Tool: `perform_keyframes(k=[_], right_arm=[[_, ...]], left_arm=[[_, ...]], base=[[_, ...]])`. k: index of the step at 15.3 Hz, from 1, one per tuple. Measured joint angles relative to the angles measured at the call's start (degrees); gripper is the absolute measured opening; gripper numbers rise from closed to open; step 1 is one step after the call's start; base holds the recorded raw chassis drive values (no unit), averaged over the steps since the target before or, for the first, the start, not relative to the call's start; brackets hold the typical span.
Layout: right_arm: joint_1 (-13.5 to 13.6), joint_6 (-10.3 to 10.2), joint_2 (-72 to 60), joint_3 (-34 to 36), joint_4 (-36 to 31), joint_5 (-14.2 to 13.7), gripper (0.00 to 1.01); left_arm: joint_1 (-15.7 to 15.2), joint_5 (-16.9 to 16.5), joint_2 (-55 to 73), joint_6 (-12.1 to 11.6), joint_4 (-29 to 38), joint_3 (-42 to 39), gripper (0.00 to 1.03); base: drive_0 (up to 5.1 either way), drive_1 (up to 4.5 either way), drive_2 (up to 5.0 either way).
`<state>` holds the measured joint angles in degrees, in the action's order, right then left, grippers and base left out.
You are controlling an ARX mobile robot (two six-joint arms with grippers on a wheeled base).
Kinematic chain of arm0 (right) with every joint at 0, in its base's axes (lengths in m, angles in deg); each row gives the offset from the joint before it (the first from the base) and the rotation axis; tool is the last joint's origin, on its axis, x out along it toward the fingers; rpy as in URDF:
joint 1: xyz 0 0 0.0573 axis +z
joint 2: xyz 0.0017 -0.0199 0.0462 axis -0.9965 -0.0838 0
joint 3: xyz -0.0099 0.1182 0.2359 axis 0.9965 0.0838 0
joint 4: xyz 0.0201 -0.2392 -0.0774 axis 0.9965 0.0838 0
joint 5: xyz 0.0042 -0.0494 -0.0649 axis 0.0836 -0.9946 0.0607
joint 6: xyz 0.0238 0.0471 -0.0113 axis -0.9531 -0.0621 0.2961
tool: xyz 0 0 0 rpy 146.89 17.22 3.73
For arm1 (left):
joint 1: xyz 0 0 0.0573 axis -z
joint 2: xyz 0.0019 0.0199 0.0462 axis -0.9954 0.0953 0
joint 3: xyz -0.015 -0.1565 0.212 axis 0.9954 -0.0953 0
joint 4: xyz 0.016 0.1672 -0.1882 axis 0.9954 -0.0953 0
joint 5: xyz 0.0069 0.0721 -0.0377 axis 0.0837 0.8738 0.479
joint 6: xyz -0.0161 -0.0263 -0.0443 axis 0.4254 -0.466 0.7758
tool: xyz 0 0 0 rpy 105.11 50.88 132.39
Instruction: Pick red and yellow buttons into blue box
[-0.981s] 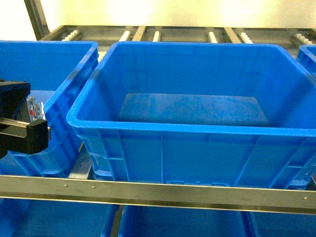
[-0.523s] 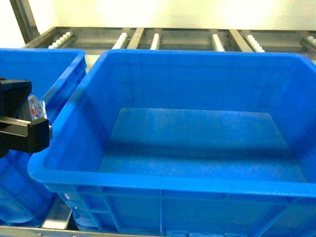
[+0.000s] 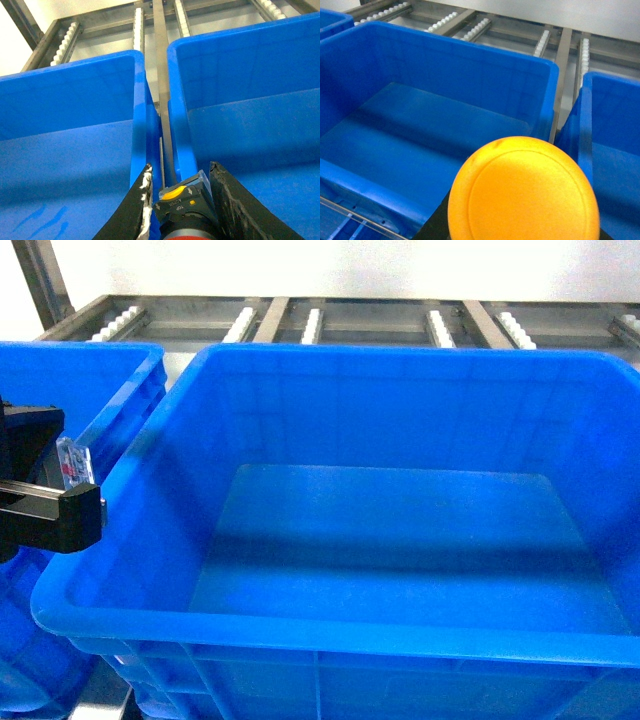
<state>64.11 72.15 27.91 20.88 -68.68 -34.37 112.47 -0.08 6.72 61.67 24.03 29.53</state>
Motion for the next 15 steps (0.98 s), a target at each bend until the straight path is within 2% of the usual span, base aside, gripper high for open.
perform_keyframes(k=[2,4,7,8,10,12,14,15], right_arm=[[5.5,0.1,-5.2,-2.5,-2.8,-2.8,0.25],[10.4,1.1,-10.6,-5.0,-5.2,-5.0,0.25],[19.2,5.1,-23.9,-11.1,-10.4,-10.7,0.25],[21.4,6.7,-28.6,-13.8,-10.4,-12.7,0.25],[25.1,9.9,-40.4,-20.0,-12.0,-16.8,0.25],[28.0,12.7,-50.2,-25.5,-12.4,-19.7,0.25],[28.9,14.9,-59.3,-31.5,-11.4,-22.4,0.25],[28.9,15.4,-62.6,-34.3,-7.8,-22.7,0.25]], left_arm=[[0.0,0.0,0.0,0.0,0.0,0.0,0.29],[0.0,0.0,0.0,0.0,0.0,0.0,0.29],[0.0,0.0,0.0,0.0,0.0,0.0,0.29],[0.0,0.0,0.0,0.0,0.0,0.0,0.29],[0.0,0.0,0.0,0.0,0.0,0.0,0.29],[0.0,0.0,0.0,0.0,0.0,0.0,0.29],[0.0,0.0,0.0,0.0,0.0,0.0,0.29],[0.0,0.0,0.0,0.0,0.0,0.0,0.29]], base=[[0.0,0.00,0.0],[0.0,0.00,0.0],[0.0,0.00,0.0],[0.0,0.00,0.0],[0.0,0.00,0.0],[0.0,0.00,0.0],[0.0,0.00,0.0],[0.0,0.00,0.0]])
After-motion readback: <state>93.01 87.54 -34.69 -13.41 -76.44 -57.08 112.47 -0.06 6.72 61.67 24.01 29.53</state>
